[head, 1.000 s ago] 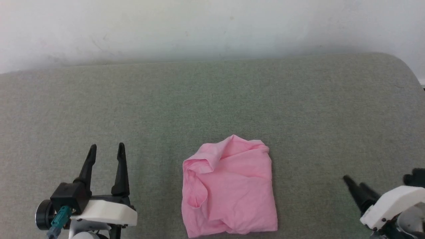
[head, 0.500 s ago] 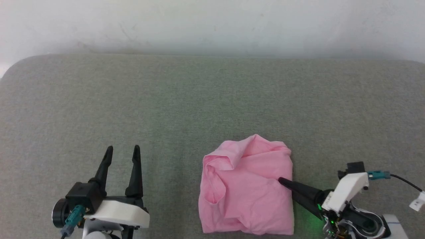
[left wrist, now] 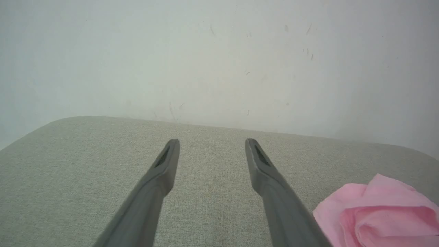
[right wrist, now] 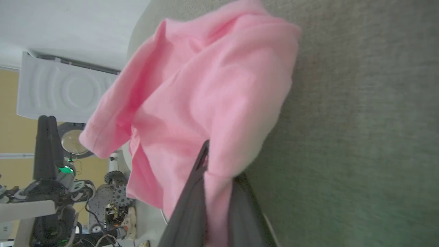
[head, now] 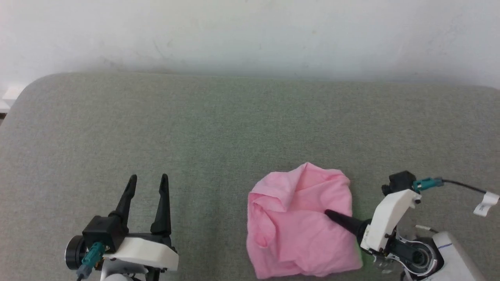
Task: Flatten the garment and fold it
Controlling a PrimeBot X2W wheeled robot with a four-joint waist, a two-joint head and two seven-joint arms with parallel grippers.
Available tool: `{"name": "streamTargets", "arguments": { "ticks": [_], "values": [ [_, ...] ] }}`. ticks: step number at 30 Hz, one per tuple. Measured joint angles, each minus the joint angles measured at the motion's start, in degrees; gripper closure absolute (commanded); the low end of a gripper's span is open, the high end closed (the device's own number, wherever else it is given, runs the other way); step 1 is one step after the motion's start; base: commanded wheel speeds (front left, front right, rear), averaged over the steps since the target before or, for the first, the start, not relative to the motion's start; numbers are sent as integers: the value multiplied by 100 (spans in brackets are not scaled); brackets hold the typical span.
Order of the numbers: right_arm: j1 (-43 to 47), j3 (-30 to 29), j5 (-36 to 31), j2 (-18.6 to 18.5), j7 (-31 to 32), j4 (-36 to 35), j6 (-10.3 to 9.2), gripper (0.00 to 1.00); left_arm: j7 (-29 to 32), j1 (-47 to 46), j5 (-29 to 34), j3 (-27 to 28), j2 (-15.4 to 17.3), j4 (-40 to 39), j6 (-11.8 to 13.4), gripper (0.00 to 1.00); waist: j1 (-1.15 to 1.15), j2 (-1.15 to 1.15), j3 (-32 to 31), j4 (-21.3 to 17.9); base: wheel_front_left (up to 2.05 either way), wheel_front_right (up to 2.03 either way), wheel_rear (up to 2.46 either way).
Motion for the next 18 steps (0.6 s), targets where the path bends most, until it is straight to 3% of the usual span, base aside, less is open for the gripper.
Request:
{"name": "streamTargets", "arguments": {
  "ticks": [4,10,15,18],
  "values": [
    [25,556,-1078,-568,-387,-563,1,100,0,76,41,25,-20,13,-33,0,0,0,-59,-140,0,0,0],
    [108,1005,-2596,-1210,-322,-1068,2,100,1,162,93,77,-38,16,-66,0,0,0,-125,-492,0,0,0],
    [120,810,-3006,-1403,2,-1114,4,100,1,149,132,87,-75,-47,-120,0,0,0,-107,-911,0,0,0],
    [15,632,-3227,-1607,-110,-931,3,100,0,39,146,70,-78,-71,-166,0,0,0,-29,-1180,0,0,0]
  ]
}}
